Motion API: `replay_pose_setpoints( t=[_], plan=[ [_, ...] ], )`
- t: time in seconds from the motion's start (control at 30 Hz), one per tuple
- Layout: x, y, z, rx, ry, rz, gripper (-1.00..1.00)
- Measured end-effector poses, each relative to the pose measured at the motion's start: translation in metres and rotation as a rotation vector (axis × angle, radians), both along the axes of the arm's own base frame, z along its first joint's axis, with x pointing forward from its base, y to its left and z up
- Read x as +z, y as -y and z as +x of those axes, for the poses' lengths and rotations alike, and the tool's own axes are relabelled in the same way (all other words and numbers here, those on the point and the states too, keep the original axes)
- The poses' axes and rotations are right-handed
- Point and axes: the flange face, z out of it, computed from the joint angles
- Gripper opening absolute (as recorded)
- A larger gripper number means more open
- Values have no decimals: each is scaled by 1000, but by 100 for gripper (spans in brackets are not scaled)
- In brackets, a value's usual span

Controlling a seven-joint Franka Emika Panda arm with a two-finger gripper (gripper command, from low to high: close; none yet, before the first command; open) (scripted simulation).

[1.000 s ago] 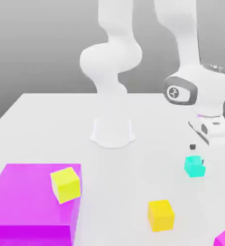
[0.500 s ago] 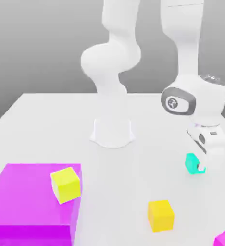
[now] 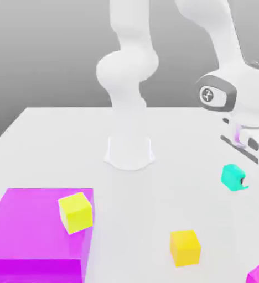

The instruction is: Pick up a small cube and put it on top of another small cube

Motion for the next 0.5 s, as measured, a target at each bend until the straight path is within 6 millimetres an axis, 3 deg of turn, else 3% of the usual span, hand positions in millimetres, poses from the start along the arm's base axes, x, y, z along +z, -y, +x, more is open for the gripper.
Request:
replay_pose_setpoints(
  t=[0.1,0.17,0.23,0.37,0.4,0.5],
  plan=[
    [9,36,43,-26,-1,0,-100],
    [16,75,78,-70,-1,1,-100],
    [11,129,117,-151,-1,4,-100],
    [-30,142,128,-156,1,4,-100],
    [-37,143,128,-157,0,3,100],
    [-37,143,128,-157,0,3,100]
  ],
)
